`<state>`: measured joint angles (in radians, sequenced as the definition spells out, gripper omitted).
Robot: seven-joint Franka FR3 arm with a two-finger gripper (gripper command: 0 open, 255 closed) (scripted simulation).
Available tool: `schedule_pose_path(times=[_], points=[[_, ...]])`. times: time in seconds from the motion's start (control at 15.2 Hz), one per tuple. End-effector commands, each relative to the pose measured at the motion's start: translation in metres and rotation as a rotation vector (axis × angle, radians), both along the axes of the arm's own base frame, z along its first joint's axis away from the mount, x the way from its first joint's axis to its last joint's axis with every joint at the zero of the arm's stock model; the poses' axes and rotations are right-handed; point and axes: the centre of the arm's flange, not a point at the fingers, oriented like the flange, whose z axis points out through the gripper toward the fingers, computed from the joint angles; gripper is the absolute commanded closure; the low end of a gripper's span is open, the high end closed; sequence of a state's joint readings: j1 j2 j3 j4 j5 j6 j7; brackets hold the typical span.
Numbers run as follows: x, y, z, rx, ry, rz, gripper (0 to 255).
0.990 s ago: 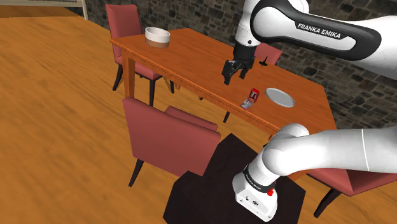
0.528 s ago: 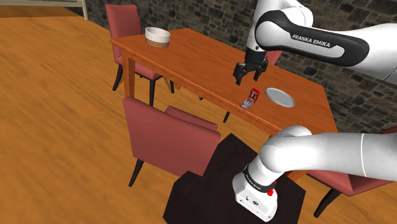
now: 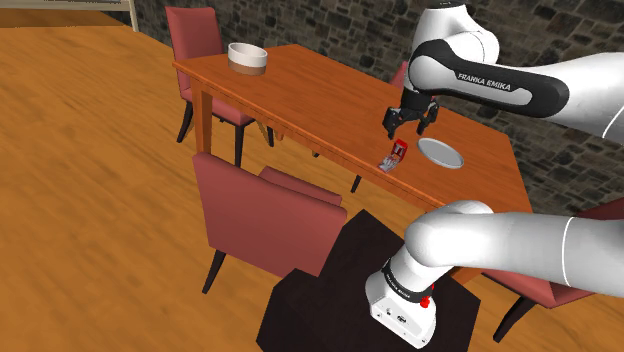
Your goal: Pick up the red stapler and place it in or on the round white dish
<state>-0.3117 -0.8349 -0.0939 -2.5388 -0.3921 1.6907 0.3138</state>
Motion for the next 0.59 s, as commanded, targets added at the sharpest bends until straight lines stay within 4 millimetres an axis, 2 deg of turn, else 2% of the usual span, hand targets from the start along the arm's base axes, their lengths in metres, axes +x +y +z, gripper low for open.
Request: schedule_pose_path(times=[0.0,0.26,0.53], points=[[-0.002,-0.004,-0.010,-0.002,0.000,-0.004,0],[-0.004,-0.009,-0.028,-0.002,0.000,-0.004,0],[-0.004,-0.009,-0.028,-0.002,0.000,-0.004,0]])
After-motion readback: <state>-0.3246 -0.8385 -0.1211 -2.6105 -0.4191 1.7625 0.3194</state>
